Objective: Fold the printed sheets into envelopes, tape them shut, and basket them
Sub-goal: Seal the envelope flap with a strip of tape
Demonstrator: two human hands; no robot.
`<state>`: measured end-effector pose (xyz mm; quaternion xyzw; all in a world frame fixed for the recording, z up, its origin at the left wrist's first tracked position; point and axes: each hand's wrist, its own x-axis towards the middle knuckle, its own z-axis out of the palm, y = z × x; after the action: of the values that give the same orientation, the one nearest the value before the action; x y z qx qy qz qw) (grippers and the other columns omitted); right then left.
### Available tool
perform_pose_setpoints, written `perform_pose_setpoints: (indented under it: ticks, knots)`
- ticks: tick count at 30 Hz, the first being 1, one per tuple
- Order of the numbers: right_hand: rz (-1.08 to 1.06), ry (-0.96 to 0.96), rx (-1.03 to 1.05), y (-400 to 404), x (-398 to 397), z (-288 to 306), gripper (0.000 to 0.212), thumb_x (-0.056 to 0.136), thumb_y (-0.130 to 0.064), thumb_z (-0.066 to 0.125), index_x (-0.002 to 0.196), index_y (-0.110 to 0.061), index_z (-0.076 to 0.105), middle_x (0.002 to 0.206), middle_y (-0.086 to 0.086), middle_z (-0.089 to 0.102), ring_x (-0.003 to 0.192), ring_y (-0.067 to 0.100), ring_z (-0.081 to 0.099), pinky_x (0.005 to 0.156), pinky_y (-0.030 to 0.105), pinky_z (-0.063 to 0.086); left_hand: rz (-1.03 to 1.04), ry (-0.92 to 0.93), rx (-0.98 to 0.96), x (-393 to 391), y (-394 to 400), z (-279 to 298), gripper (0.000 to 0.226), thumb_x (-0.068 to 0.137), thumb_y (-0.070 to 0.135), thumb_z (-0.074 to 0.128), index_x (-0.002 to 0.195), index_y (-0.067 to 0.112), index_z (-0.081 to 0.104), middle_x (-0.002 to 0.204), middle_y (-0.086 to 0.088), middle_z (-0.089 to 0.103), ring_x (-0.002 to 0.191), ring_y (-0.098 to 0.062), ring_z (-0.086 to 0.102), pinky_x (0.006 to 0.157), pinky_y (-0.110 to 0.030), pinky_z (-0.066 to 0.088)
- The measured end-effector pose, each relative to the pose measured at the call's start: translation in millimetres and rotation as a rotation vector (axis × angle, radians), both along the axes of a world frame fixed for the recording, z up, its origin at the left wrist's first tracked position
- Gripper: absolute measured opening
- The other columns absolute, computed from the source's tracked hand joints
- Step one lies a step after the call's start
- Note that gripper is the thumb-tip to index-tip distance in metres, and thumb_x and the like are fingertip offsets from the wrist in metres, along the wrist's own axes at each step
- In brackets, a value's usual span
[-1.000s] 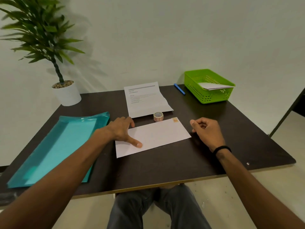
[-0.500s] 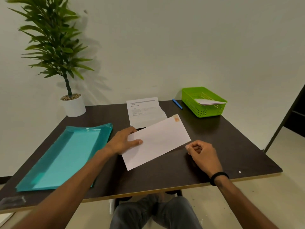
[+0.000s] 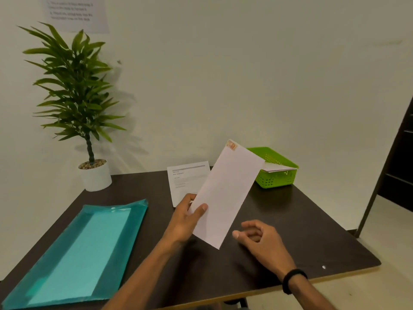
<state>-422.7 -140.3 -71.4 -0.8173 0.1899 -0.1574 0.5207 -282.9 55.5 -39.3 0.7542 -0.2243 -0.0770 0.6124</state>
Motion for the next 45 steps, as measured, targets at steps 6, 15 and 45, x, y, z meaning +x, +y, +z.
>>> perform_pose_setpoints:
  ticks: [6, 15, 45]
  knots:
    - [0.014, -0.08, 0.172, -4.8, 4.9, 17.1, 0.017, 0.09, -0.021, 0.08, 0.103, -0.013, 0.072, 0.092, 0.003, 0.08, 0.082, 0.018, 0.079, 0.08, 0.037, 0.065, -0.006, 0.082, -0.26, -12.7, -45.2, 5.4, 0.027, 0.098, 0.037, 0.068, 0.119, 0.028, 0.055, 0.119, 0.005, 0.069, 0.105, -0.015, 0.071, 0.088, -0.036, 0.063]
    - [-0.164, -0.188, 0.18, -73.5, -0.9, 56.4, 0.009, 0.095, -0.007, 0.072, 0.101, -0.013, 0.071, 0.099, 0.007, 0.076, 0.077, 0.02, 0.079, 0.071, 0.028, 0.063, -0.099, -0.04, -0.04, -5.6, -108.7, 18.3, 0.029, 0.105, 0.028, 0.058, 0.128, 0.04, 0.046, 0.122, 0.018, 0.061, 0.113, -0.008, 0.062, 0.085, -0.019, 0.055]
    - [-0.248, 0.051, 0.486, -280.5, 61.0, 132.9, 0.02, 0.092, 0.011, 0.066, 0.112, 0.013, 0.067, 0.114, 0.029, 0.069, 0.088, 0.03, 0.071, 0.054, 0.026, 0.062, -0.072, 0.711, -0.443, 29.4, -289.6, 44.9, 0.021, 0.089, 0.008, 0.079, 0.104, -0.005, 0.07, 0.086, -0.015, 0.075, 0.069, -0.019, 0.074, 0.069, -0.033, 0.065]
